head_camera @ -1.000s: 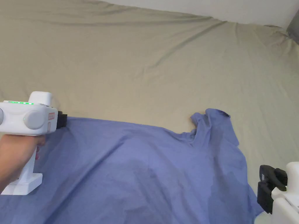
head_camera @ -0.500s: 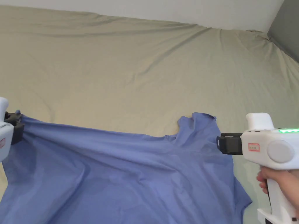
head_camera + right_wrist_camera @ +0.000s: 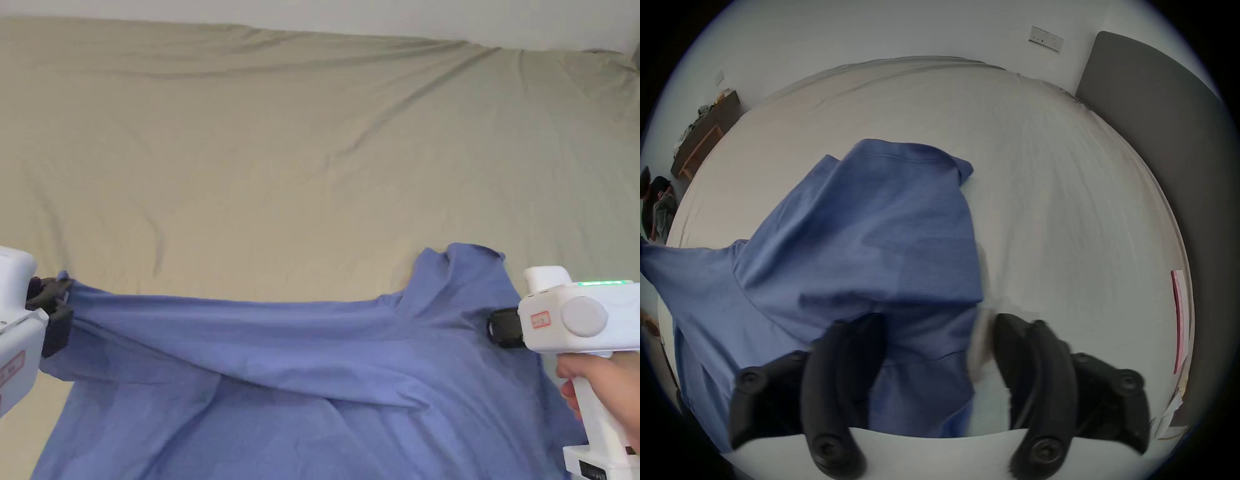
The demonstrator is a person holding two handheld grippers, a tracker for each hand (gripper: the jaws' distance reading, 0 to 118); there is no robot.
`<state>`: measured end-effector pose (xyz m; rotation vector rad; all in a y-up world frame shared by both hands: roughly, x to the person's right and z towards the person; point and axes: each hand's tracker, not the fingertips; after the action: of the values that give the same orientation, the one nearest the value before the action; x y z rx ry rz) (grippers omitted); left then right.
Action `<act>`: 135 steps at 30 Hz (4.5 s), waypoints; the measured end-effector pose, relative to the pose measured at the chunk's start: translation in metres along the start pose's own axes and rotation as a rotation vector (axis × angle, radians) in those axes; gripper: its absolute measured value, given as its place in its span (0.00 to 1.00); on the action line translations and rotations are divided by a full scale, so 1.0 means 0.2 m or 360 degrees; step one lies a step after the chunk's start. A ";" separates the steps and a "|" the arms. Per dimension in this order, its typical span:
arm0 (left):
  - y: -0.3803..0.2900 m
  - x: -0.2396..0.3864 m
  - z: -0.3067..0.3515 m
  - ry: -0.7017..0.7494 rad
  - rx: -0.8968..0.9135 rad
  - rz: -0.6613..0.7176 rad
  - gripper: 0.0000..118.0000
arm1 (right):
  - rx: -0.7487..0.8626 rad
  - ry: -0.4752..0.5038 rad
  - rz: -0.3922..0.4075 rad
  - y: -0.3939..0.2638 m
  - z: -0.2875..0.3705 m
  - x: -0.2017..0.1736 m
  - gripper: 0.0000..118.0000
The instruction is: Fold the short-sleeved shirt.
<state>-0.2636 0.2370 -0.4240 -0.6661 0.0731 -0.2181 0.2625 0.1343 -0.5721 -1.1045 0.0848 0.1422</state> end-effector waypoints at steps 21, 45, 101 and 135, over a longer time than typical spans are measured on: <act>0.38 -0.27 0.85 0.0271 0.0574 0.0089 0.00 | 0.1108 -0.0140 -0.0027 -0.18 1.70 0.04 0.02; 0.90 -0.58 1.95 0.0554 0.1258 0.0130 0.00 | 0.1943 -0.0231 -0.0022 -0.26 2.97 -0.04 0.02; 1.17 -0.37 -0.13 0.0353 0.0491 0.0150 0.00 | 0.1458 -0.0128 0.0019 0.76 1.33 0.08 0.02; -1.06 -0.02 0.61 -0.0149 -0.0591 -0.0443 0.00 | -0.0065 0.0050 0.0118 -1.34 0.93 -0.12 0.02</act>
<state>-0.2886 0.1495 -0.1975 -1.0566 -0.0723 -0.4474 0.2803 0.1814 -0.2492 -1.1447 0.1513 0.1936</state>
